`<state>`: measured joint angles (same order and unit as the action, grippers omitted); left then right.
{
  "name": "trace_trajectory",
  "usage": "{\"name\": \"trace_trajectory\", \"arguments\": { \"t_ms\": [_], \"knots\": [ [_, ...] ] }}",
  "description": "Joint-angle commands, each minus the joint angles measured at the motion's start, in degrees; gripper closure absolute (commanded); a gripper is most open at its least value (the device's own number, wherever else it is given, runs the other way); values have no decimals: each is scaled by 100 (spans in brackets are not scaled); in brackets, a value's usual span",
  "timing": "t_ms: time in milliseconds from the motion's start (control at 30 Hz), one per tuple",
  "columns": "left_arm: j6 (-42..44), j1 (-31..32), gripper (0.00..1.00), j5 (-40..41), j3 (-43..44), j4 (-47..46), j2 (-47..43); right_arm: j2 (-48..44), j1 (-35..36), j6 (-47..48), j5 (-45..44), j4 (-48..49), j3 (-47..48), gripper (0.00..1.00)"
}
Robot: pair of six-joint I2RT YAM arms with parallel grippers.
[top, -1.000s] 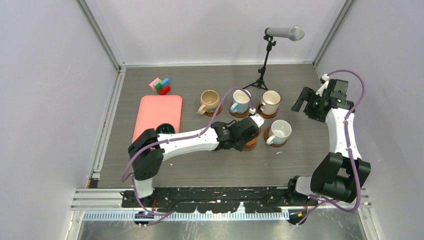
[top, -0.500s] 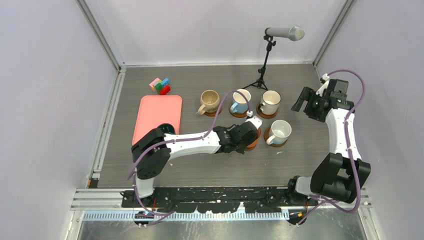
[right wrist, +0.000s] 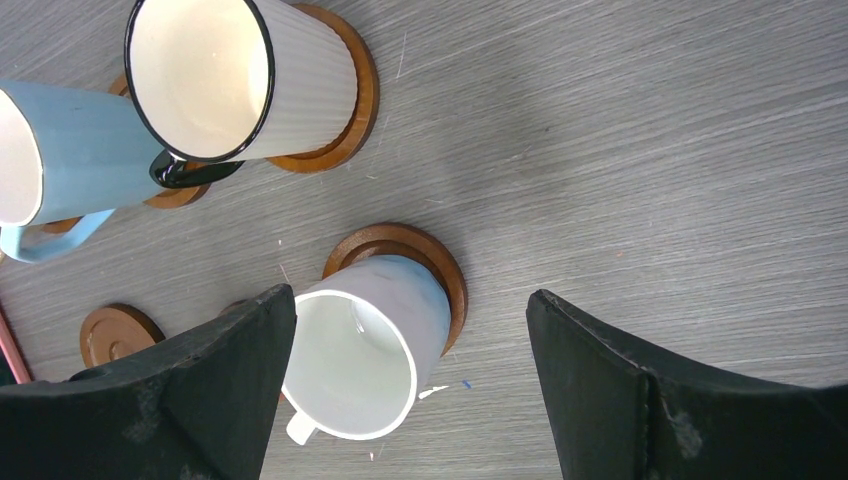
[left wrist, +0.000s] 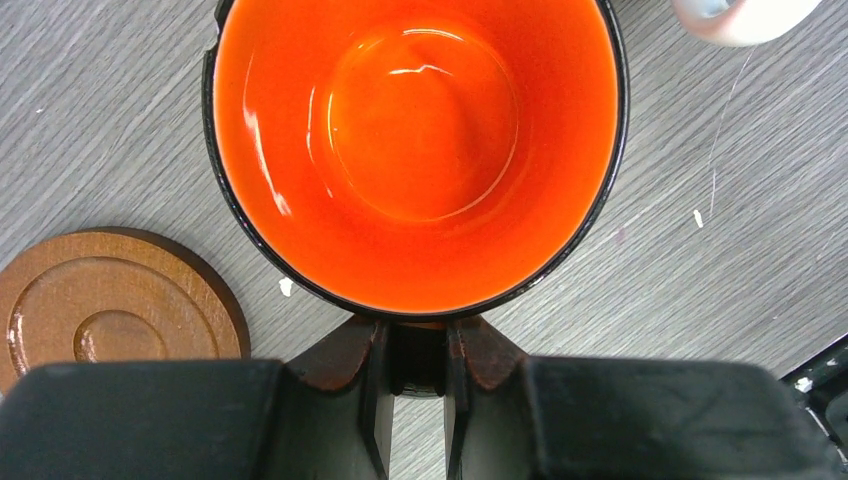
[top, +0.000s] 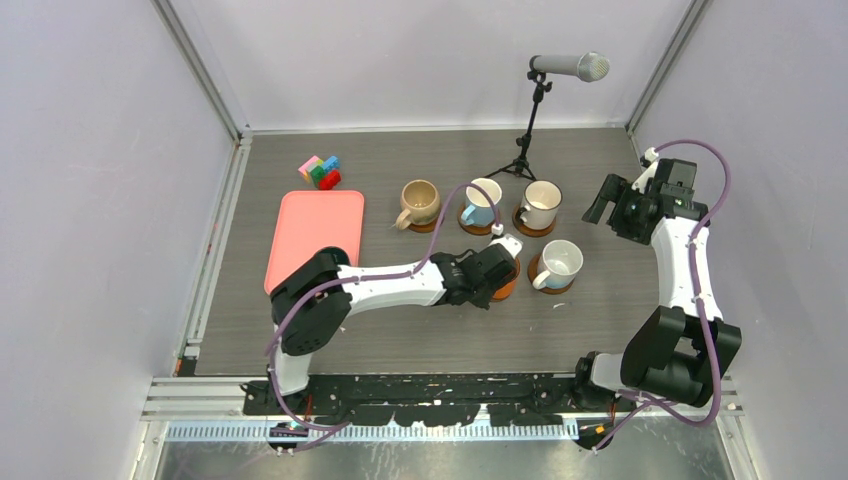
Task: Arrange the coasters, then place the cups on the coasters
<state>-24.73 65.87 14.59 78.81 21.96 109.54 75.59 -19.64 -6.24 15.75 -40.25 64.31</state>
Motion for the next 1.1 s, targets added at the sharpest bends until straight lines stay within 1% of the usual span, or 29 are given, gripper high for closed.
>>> {"name": "trace_trajectory", "arguments": {
  "t_ms": [0, 233, 433, 633, 667, 700, 767, 967, 1067],
  "knots": [
    [-184, -55, 100, -53, 158, -382, 10, -178, -23, 10, 51, 228, 11, 10],
    [-268, -151, 100, -180, 265, -133, 85, -202, -30, 31, 29, 218, 20, 10],
    [-120, -140, 100, -39, -33, -415, -197, -195, -23, 37, 73, 224, 14, 10],
    [-4, -130, 100, 112, -145, -402, -217, -201, -23, 14, 109, 214, 37, 10],
    [17, -133, 98, 122, -160, -404, -228, -215, -28, 14, 103, 219, 42, 10],
    [31, -132, 95, 127, -181, -403, -233, -220, -23, 21, 104, 219, 46, 10],
    [56, -128, 91, 127, -201, -397, -259, -221, -27, 18, 96, 219, 46, 10],
    [138, -68, 84, 127, -269, -400, -342, -212, -23, 18, 95, 219, 55, 10],
    [153, -58, 73, 158, -329, -383, -398, -227, -25, 22, 89, 219, 55, 10]
  ]
}}
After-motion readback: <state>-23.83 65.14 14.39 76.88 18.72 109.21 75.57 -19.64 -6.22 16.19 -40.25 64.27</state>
